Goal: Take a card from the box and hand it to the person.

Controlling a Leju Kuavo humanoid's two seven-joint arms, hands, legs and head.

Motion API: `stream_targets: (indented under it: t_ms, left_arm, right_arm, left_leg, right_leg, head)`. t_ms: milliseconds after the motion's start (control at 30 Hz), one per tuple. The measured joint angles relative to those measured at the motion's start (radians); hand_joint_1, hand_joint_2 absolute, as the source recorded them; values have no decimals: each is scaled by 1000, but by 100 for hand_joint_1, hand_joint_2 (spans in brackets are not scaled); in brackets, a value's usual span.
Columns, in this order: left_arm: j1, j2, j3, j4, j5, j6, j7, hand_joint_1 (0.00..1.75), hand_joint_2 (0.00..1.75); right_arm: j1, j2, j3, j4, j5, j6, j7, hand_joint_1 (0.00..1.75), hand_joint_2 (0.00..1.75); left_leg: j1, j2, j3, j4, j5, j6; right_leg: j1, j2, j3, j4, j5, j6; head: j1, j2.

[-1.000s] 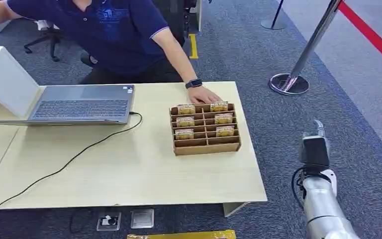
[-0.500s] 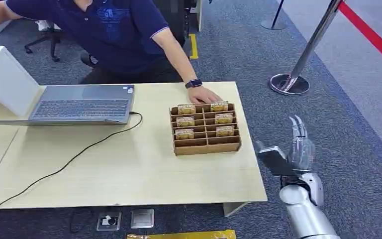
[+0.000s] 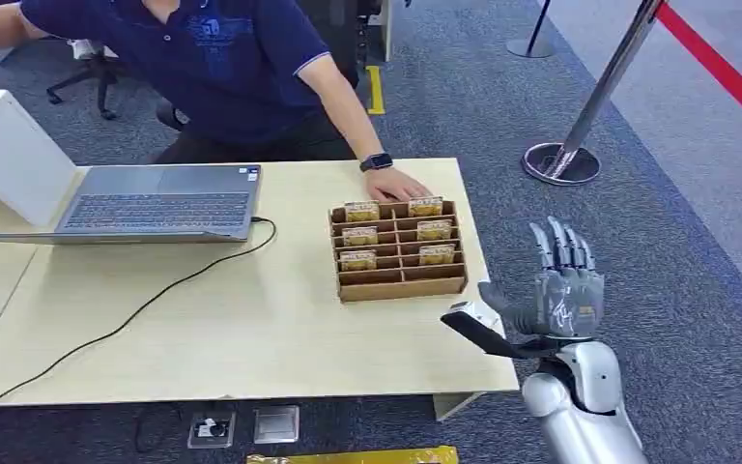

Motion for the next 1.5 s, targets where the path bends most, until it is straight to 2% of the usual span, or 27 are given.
stream_targets:
  t_ms: [100, 200, 267, 400, 567, 600, 633, 667, 700, 733, 767, 800, 867, 967, 1033, 1133, 1233, 1333, 1400, 1500]
  left_arm:
    - [-2, -2, 0, 0, 0, -5, 0, 0, 0]
    - [-6, -5, 0, 0, 0, -5, 3, 0, 0]
    - [-7, -7, 1, 0, 0, -4, 6, 0, 0]
    - [-7, -9, 4, 0, 3, -3, 11, 0, 0]
    - [-7, -10, 8, 0, 8, 0, 14, 0, 0]
    - [-7, -10, 8, 0, 8, 0, 15, 0, 0]
    - [-7, -10, 8, 0, 8, 0, 14, 0, 0]
    - [-7, -10, 8, 0, 8, 0, 14, 0, 0]
    - [-7, -10, 8, 0, 8, 0, 14, 0, 0]
    - [-7, -10, 8, 0, 8, 0, 14, 0, 0]
    - [-7, -10, 8, 0, 8, 0, 14, 0, 0]
    - [-7, -10, 8, 0, 8, 0, 14, 0, 0]
    - [-7, -10, 8, 0, 8, 2, 14, 0, 0]
    - [-7, -10, 8, 0, 8, 1, 14, 0, 0]
    - [-7, -10, 8, 0, 8, 0, 15, 0, 0]
    - [-7, -10, 8, 0, 8, -2, 16, 0, 0]
    - [-7, -10, 9, 0, 12, -4, 16, 0, 0]
    - [-7, -10, 10, 0, 14, -4, 16, 0, 0]
    - [-7, -10, 11, 0, 14, -3, 16, 0, 0]
    - [-7, -10, 14, 0, 14, -3, 16, 0, 0]
  right_arm:
    - [-6, -3, 28, 6, 73, 2, 97, 0, 175]
    - [-36, -14, 64, 29, 218, 8, 228, 0, 175]
    - [-64, -23, 90, 56, 269, 16, 285, 0, 175]
    - [-107, -37, 131, 103, 300, 19, 332, 0, 175]
    - [-144, -49, 157, 145, 306, 26, 351, 2, 175]
    - [-151, -52, 160, 153, 303, 31, 356, 7, 175]
    - [-158, -53, 163, 158, 299, 35, 359, 30, 175]
    - [-164, -55, 168, 166, 295, 39, 360, 30, 175]
    - [-169, -56, 172, 171, 291, 40, 361, 59, 175]
    - [-173, -58, 176, 176, 287, 44, 362, 140, 175]
    - [-176, -58, 179, 180, 286, 48, 364, 140, 175]
    - [-177, -58, 181, 184, 286, 51, 366, 150, 175]
    - [-179, -59, 184, 190, 286, 58, 369, 140, 175]
    - [-179, -60, 185, 200, 285, 63, 372, 148, 175]
    - [-180, -60, 186, 206, 285, 73, 373, 162, 175]
    - [-181, -60, 193, 216, 285, 82, 377, 140, 175]
    - [-185, -58, 204, 225, 285, 93, 376, 134, 175]
    - [-194, -56, 212, 241, 271, 102, 370, 110, 175]
    - [-204, -52, 218, 258, 247, 111, 360, 108, 175]
    - [-225, -48, 231, 288, 232, 119, 351, 94, 175]
  left_leg:
    - [0, 0, 0, 0, 0, 0]
    - [0, 0, 0, 0, 0, 0]
    - [0, 0, 0, 0, 0, 0]
    - [0, 0, 0, 0, 1, 0]
    - [0, 0, 0, 0, 0, 0]
    - [0, 0, 0, 0, 0, 0]
    - [0, 0, 0, 0, 0, 0]
    - [0, 0, 0, 0, 0, 0]
    - [0, 0, 0, 0, 0, 0]
    - [0, 0, 0, 0, 0, 0]
    - [0, 0, 0, 0, 1, 0]
    - [0, 0, 0, 0, 1, 0]
    - [0, 0, 0, 0, 1, 0]
    - [0, 0, 0, 0, 0, 0]
    - [0, 0, -1, 0, 0, 0]
    - [0, 0, -1, 0, 0, 0]
    - [0, 0, -1, 0, 0, 0]
    - [0, 0, -1, 0, 1, 0]
    - [0, 0, 0, 0, 1, 0]
    - [0, 0, 0, 0, 1, 0]
  right_leg:
    - [0, 0, 0, 0, 0, 0]
    - [0, 0, 0, 0, 0, 0]
    - [0, 0, 0, 0, 0, 0]
    - [0, 0, 0, 0, 0, 0]
    - [0, 0, 0, 0, 0, 0]
    - [0, 0, 0, 0, 0, 0]
    - [0, 0, 0, 0, 0, 0]
    - [0, 0, 0, 0, 0, 0]
    - [0, 0, 0, 0, 0, 0]
    - [0, 0, 0, 0, 0, 0]
    - [0, 0, 0, 0, 0, 0]
    - [0, 0, 0, 0, 0, 0]
    - [0, 0, 0, 0, 0, 0]
    - [0, 0, 0, 0, 0, 0]
    - [0, 0, 0, 0, 0, 0]
    - [0, 0, 0, 0, 0, 0]
    - [0, 0, 0, 0, 0, 0]
    - [0, 0, 0, 0, 0, 0]
    - [0, 0, 0, 0, 0, 0]
    - [0, 0, 0, 0, 0, 0]
  head:
    - [1, 0]
    - [0, 0]
    - [1, 0]
    - [1, 0]
    - [0, 0]
    - [0, 0]
    - [0, 0]
    - [1, 0]
    - [0, 0]
    - [0, 0]
    - [1, 0]
    - [0, 0]
    - [0, 0]
    - [0, 0]
    - [1, 0]
    - [0, 0]
    - [0, 0]
    - [0, 0]
    - [0, 0]
    - [0, 0]
